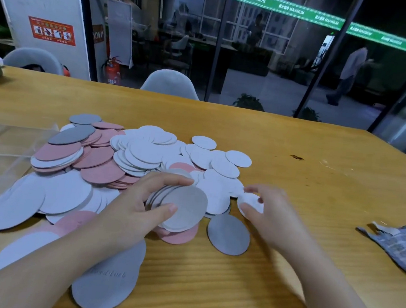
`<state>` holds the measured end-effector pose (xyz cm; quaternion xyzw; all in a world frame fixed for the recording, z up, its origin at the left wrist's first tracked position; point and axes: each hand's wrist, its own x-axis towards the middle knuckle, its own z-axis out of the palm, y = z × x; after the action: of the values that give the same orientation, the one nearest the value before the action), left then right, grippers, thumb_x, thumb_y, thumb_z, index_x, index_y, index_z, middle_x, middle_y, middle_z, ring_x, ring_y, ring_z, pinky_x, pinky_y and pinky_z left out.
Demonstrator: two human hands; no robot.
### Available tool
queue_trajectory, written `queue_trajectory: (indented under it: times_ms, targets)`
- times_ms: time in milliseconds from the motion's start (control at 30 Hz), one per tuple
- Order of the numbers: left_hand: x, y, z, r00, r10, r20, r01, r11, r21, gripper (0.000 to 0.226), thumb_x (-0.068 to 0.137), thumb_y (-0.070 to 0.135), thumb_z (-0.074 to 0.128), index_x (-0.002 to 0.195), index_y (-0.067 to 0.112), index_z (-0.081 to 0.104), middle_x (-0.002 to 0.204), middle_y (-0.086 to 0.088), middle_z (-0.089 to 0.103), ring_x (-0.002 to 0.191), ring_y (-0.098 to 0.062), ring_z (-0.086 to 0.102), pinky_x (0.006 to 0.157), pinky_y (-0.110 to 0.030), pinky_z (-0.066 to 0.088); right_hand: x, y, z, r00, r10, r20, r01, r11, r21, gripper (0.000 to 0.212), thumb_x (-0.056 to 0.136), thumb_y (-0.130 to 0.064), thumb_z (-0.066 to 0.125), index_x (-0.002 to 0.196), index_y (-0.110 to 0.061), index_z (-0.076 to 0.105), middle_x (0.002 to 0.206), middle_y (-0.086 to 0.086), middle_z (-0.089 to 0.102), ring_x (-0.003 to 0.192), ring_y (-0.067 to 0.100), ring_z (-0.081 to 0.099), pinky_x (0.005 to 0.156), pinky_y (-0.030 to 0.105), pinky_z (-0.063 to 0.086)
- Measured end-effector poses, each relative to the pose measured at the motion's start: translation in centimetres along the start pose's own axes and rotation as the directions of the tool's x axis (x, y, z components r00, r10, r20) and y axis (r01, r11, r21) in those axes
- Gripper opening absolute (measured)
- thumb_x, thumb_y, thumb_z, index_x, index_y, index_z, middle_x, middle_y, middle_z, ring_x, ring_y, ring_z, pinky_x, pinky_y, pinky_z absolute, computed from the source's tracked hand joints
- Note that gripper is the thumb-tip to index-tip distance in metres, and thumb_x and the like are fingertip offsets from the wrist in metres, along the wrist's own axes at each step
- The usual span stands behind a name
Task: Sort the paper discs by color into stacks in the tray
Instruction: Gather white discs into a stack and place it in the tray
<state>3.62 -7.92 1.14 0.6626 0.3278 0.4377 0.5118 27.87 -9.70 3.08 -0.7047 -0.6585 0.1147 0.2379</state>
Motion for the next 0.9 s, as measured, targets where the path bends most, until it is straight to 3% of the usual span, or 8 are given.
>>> queue_trajectory:
  times_ms: [100, 233, 333, 400, 467, 567, 733, 900]
  targets:
    - [-0.1, -0.2, 0.0, 1.0, -0.003, -0.017, 0.003, 1.0, 0.002, 0.037, 0.073, 0.022, 0.059, 0.095, 0.051, 0.067, 0.105, 0.025, 0.055, 0.099, -0.002, 0.057, 0.06, -0.026, 0.057, 1.2, 1.7, -0.5, 0.986, 0.118, 0.118, -0.093, 0.975, -0.202, 0.06, 0.091, -0.04, 0.054, 0.142, -0.019, 0.031, 0.142, -0.003, 0.04, 0.133, 0.019, 0.02, 0.096, 0.029, 0.03]
    - [-0.1, -0.5, 0.1, 0.999, -0.027, -0.023, 0.026, 1.0, -0.003, 0.037, 0.073, 0.023, 0.059, 0.096, 0.051, 0.067, 0.108, 0.022, 0.055, 0.1, -0.004, 0.058, 0.061, -0.026, 0.056, 2.0, 2.2, -0.6, 0.974, 0.156, 0.163, -0.136, 0.983, -0.126, 0.066, 0.086, -0.038, 0.063, 0.142, -0.018, 0.034, 0.138, -0.001, 0.042, 0.131, 0.019, 0.03, 0.098, 0.031, 0.033]
    - [0.0, -0.6, 0.1, 0.999, -0.03, -0.024, 0.03, 1.0, 0.001, 0.038, 0.073, 0.023, 0.059, 0.096, 0.051, 0.067, 0.11, 0.022, 0.055, 0.1, -0.003, 0.058, 0.061, -0.027, 0.057, 2.2, 2.1, -0.5, 0.985, 0.124, 0.122, -0.122, 0.992, -0.028, 0.041, 0.085, -0.027, 0.065, 0.124, -0.02, 0.053, 0.123, 0.0, 0.048, 0.108, 0.014, 0.049, 0.082, 0.025, 0.04]
    - [0.0, -0.6, 0.1, 0.999, -0.032, -0.03, 0.032, 0.999, -0.003, 0.038, 0.073, 0.023, 0.06, 0.097, 0.051, 0.067, 0.111, 0.023, 0.055, 0.101, -0.004, 0.058, 0.062, -0.028, 0.058, 2.1, 1.8, -0.5, 0.997, 0.038, 0.071, -0.04, 0.999, 0.029, 0.016, 0.086, -0.021, 0.063, 0.1, -0.025, 0.056, 0.106, -0.004, 0.049, 0.085, 0.001, 0.046, 0.067, 0.016, 0.036]
    - [0.0, -0.6, 0.1, 0.999, -0.039, -0.038, 0.038, 0.999, -0.009, 0.037, 0.073, 0.023, 0.06, 0.098, 0.05, 0.067, 0.111, 0.023, 0.055, 0.1, -0.004, 0.058, 0.062, -0.029, 0.058, 2.0, 1.1, -0.7, 0.999, -0.046, 0.026, 0.043, 0.995, 0.093, 0.013, 0.087, -0.018, 0.061, 0.088, -0.026, 0.052, 0.093, -0.012, 0.045, 0.079, -0.004, 0.041, 0.063, 0.009, 0.033]
    - [0.0, -0.6, 0.2, 0.998, -0.044, -0.048, 0.043, 0.999, -0.015, 0.037, 0.073, 0.024, 0.06, 0.097, 0.05, 0.067, 0.111, 0.022, 0.056, 0.099, -0.004, 0.059, 0.062, -0.029, 0.058, 2.4, 0.1, -0.8, 0.993, -0.121, 0.008, 0.119, 0.982, 0.147, 0.013, 0.089, -0.019, 0.061, 0.09, -0.026, 0.05, 0.091, -0.018, 0.043, 0.084, -0.008, 0.039, 0.067, 0.003, 0.031]
    - [-0.1, -0.4, 0.2, 0.997, -0.05, -0.063, 0.048, 0.998, -0.038, 0.037, 0.072, 0.023, 0.06, 0.097, 0.049, 0.068, 0.114, 0.022, 0.056, 0.103, -0.004, 0.058, 0.062, -0.029, 0.058, 3.5, -1.2, 0.6, 0.974, -0.134, 0.181, 0.107, 0.983, 0.151, 0.022, 0.085, -0.021, 0.059, 0.101, -0.033, 0.049, 0.113, -0.005, 0.049, 0.095, -0.001, 0.045, 0.067, 0.012, 0.036]
    - [0.1, 0.0, 0.2, 0.99, -0.096, -0.104, 0.081, 0.986, -0.143, 0.036, 0.079, 0.011, 0.069, 0.093, 0.043, 0.07, 0.103, 0.019, 0.064, 0.089, -0.008, 0.066, 0.064, -0.042, 0.06, 4.1, -1.9, 1.4, 0.962, -0.143, 0.234, 0.112, 0.984, 0.139, 0.025, 0.085, -0.017, 0.056, 0.105, -0.028, 0.047, 0.101, -0.008, 0.041, 0.076, -0.003, 0.042, 0.055, 0.009, 0.034]
